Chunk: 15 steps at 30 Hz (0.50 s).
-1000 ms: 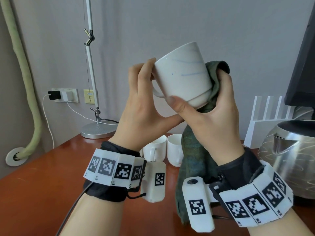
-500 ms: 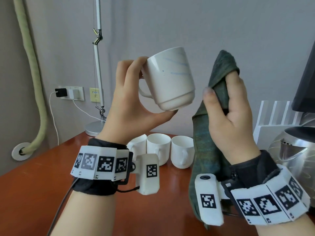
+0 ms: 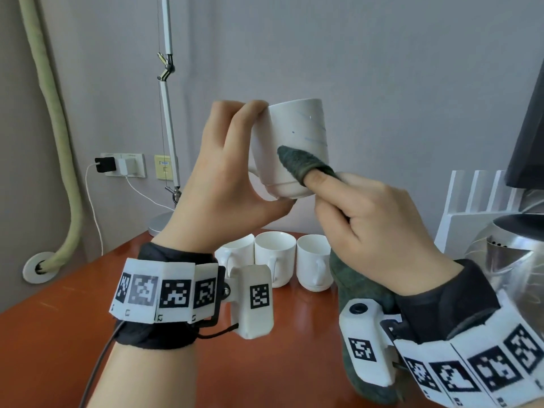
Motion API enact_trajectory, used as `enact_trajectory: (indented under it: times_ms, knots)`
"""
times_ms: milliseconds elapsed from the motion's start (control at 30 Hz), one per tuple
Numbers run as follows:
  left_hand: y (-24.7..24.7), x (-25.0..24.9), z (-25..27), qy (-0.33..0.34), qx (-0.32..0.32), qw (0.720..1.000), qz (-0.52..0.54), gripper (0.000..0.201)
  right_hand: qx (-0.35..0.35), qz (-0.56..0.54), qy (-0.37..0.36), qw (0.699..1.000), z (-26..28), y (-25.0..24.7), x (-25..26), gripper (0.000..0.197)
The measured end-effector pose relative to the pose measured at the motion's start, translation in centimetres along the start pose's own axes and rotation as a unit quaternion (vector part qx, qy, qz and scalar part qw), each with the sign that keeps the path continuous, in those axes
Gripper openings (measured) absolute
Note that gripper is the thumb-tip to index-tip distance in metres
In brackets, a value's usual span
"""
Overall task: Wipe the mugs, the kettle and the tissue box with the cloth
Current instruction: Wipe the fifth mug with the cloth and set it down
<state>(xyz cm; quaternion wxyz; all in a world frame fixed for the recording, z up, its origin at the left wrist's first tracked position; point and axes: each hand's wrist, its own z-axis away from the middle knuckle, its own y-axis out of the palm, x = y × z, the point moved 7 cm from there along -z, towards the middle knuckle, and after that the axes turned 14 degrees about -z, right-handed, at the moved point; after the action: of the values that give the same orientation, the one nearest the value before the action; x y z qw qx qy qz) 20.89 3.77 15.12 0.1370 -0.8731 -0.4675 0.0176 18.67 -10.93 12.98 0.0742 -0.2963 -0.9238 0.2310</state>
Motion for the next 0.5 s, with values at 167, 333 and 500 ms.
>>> enact_trajectory:
  times_ms: [167,333,500]
  knots:
    - [0.3,-0.7,0.0,0.013,0.029,0.999,0.009,0.083,-0.017,0.076,0.052,0.996,-0.3,-0.8,-0.5,0.044]
    - [0.3,-0.5,0.0,0.001,0.035,0.999,0.001,0.083,-0.014,0.041,0.072,0.996,-0.2,-0.6,-0.9,0.046]
    - [0.7,-0.4,0.2,-0.002,0.05,0.999,-0.012,0.08,0.015,0.027,0.045,0.999,0.0,0.9,-0.1,0.047]
